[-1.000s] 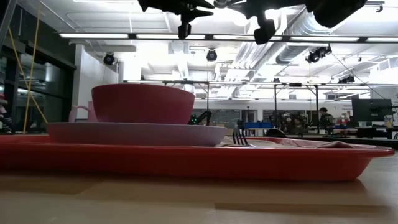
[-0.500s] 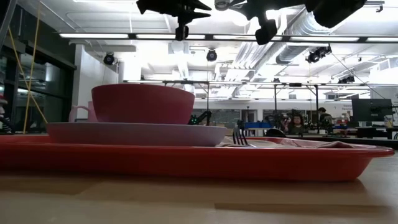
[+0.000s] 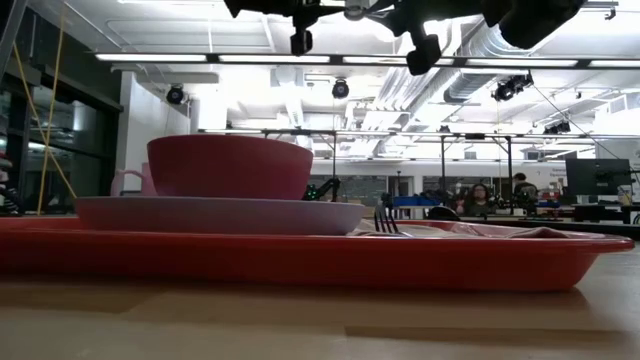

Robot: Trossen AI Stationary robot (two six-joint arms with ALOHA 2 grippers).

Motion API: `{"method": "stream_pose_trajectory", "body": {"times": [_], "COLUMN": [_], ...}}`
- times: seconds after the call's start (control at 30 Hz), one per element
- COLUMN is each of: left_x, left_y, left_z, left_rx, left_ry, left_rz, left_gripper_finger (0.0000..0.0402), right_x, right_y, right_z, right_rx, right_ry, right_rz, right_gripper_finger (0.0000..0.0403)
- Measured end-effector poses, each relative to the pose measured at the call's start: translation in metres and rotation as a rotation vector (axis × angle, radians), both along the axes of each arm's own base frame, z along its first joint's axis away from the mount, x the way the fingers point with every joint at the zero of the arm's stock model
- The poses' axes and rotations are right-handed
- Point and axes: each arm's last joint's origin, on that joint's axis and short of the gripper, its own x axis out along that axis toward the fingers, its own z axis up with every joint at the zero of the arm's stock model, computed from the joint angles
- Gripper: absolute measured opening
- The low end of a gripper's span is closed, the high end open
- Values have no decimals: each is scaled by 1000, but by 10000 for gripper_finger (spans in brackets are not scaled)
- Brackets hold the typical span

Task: Set up tray
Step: Put the blue spoon on top of the gray napkin to the left of the blue fork

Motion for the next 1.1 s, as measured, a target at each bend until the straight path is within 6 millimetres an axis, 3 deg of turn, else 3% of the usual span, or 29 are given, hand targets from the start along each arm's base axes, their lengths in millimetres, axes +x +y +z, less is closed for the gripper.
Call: {"method": "stream_pose_trajectory", "body": {"times": [0.67, 1.1], "left_x": [0, -2], "left_y": [0, 1], "left_z": [0, -8], "left_rx": [52, 47], "left_ry": [-8, 76], "left_rz": [5, 56], "left_gripper_finger": [92, 92], "right_x": [0, 0], "right_y": [1, 1], "right_z": [1, 1], "right_rx": [-14, -14], "right_ry": [-6, -7], "right_rz": [22, 23], "right_gripper_finger": [0, 0]}}
